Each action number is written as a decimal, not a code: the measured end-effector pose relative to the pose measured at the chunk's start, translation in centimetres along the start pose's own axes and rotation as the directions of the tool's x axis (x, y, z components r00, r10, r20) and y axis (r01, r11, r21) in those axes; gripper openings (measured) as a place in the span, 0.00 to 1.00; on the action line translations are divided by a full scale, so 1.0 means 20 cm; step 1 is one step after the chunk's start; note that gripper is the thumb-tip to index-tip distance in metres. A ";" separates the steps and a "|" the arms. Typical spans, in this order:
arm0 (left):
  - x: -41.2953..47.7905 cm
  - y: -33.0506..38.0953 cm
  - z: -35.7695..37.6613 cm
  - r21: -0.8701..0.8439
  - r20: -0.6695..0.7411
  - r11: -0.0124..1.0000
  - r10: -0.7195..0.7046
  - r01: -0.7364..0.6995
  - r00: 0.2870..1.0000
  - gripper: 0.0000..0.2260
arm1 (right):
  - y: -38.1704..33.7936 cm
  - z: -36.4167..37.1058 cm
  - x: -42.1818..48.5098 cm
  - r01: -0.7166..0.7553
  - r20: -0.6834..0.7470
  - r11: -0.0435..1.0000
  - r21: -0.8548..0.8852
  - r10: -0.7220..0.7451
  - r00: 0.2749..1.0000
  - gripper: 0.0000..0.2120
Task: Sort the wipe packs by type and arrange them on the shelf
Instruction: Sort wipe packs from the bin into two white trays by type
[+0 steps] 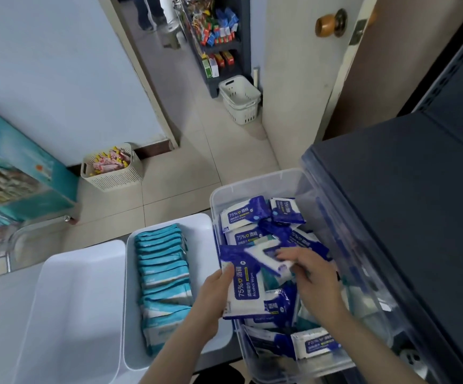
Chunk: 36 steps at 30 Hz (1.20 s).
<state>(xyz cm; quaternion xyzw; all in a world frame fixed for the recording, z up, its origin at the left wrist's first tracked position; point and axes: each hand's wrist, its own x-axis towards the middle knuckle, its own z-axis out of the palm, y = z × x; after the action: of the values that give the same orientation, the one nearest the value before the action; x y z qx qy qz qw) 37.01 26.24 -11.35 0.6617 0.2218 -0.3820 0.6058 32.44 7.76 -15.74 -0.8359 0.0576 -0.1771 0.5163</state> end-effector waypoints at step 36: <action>-0.01 -0.04 -0.24 -0.038 -0.380 0.966 0.224 -0.258 0.897 0.04 | 0.28 0.49 0.78 0.193 0.491 0.696 -0.691 0.256 0.833 0.11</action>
<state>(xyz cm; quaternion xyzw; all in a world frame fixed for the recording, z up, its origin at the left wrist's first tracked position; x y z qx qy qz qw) 37.40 31.16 -11.79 0.7172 0.2655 -0.1615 0.6238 50.93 9.07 -20.97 -0.9822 -0.0148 0.1177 0.1459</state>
